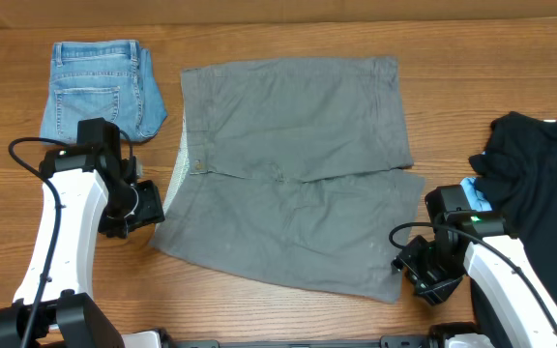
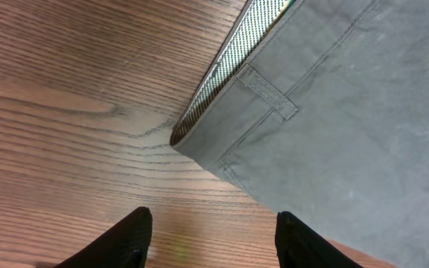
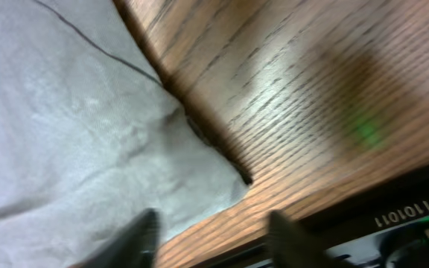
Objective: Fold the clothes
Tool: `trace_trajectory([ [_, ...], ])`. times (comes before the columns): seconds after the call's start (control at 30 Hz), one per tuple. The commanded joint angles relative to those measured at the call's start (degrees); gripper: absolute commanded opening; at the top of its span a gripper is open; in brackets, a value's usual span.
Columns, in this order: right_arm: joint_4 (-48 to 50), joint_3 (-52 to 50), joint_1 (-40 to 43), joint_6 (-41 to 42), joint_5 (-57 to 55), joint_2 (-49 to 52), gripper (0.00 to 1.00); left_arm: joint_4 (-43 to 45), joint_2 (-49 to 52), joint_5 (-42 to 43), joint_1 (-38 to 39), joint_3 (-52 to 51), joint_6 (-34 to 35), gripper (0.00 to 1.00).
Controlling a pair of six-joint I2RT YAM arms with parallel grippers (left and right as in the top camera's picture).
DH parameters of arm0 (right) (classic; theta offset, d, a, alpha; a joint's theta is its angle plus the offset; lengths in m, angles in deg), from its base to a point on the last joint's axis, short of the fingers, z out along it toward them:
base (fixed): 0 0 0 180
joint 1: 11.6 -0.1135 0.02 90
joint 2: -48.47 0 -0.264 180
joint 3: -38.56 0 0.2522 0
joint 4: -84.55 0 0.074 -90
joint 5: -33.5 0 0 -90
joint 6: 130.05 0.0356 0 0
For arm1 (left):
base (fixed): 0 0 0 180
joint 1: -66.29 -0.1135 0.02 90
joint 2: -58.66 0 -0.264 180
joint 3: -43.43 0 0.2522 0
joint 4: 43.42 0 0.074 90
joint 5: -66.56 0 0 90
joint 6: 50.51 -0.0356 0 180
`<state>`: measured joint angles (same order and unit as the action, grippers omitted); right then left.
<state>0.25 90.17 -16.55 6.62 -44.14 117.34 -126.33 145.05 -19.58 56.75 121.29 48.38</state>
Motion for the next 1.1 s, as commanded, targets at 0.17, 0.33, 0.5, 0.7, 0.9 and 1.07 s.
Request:
trace_trajectory([
  [0.17,-2.0,-1.1,-1.1,-1.9,1.5,0.1,0.62,4.4,0.2,3.7,-0.6,-7.1,1.4,0.59],
  [0.33,4.4,-7.1,-1.1,0.2,5.8,0.4,0.61,8.5,0.2,5.4,-0.6,-12.0,3.0,0.62],
  [0.5,9.4,-13.1,-1.1,1.9,10.5,2.5,0.55,11.0,0.2,5.4,-0.6,-14.6,3.0,0.63],
  [0.7,10.4,-13.0,-1.1,3.6,8.3,3.5,0.46,11.4,0.2,5.4,-0.6,-14.9,3.0,0.63],
  [0.9,13.4,-12.8,-1.1,4.4,8.5,3.5,0.46,12.0,0.2,5.4,-0.6,-14.9,3.0,0.64],
  [1.07,15.0,-12.8,-1.1,4.9,7.4,3.5,0.43,13.0,0.2,5.4,-0.6,-14.8,3.0,0.64],
])
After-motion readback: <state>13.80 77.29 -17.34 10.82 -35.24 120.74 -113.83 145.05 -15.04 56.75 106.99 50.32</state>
